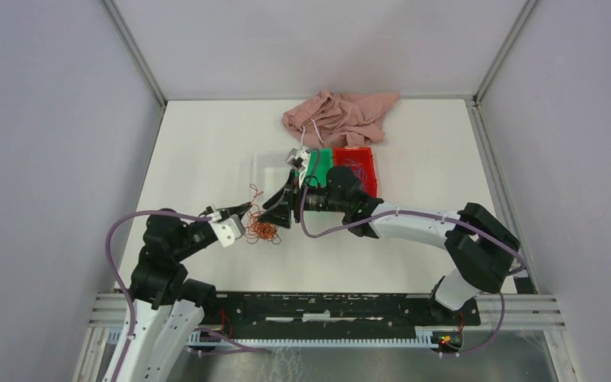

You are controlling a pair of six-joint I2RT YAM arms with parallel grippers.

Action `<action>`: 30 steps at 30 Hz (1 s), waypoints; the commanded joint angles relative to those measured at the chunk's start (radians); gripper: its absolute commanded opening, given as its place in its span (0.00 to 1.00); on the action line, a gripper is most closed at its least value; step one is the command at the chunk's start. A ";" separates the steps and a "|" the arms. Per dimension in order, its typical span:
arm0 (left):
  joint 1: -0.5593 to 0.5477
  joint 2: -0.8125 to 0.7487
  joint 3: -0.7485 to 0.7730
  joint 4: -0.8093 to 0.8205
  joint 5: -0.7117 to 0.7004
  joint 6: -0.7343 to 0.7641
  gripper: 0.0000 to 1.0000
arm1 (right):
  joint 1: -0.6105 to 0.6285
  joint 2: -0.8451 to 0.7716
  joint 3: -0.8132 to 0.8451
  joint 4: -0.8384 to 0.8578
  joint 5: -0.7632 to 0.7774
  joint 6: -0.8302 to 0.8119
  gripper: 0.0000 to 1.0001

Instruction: Untangle the cables

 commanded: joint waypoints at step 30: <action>0.005 0.117 0.353 0.236 0.004 -0.238 0.03 | 0.063 0.282 -0.064 0.374 0.255 0.178 0.39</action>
